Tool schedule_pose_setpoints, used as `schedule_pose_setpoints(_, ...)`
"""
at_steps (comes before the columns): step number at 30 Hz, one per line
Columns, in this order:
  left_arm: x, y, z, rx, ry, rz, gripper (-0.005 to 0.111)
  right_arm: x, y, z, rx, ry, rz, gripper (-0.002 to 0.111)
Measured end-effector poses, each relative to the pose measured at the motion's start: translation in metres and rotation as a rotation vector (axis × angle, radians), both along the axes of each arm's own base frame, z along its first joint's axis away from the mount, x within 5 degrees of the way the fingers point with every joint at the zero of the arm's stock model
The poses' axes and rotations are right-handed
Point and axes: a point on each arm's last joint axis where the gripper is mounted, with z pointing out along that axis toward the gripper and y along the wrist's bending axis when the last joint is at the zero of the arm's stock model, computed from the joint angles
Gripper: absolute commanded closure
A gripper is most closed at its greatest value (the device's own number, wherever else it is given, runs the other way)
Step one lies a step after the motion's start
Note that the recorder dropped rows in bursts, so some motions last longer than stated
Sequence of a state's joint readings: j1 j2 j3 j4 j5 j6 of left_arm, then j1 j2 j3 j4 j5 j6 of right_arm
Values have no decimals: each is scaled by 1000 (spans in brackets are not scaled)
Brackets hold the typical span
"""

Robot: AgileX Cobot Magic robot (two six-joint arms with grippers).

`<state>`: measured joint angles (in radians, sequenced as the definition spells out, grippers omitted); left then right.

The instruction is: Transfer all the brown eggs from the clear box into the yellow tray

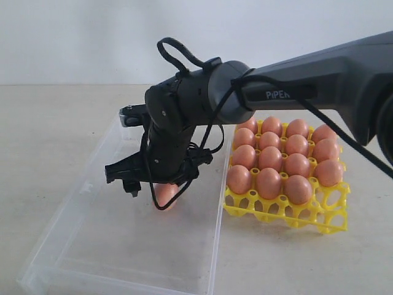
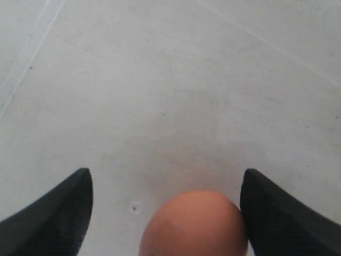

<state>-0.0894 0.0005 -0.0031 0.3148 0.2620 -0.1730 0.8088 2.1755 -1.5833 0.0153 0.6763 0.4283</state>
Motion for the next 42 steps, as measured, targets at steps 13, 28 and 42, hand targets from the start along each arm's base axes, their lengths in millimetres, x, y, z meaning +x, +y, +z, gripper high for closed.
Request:
schedule_pose_setpoints(13,0,0,0,0,0,0,105,-6,-7,-4,-64,81,-53,59)
schedule_pose_setpoints(28,0,0,0,0,0,0,105,1,-3,-1,-42,-23,23,108)
schedule_pose_setpoints(42,0,0,0,0,0,0,105,3,-6,-1,-196,-147,423,40)
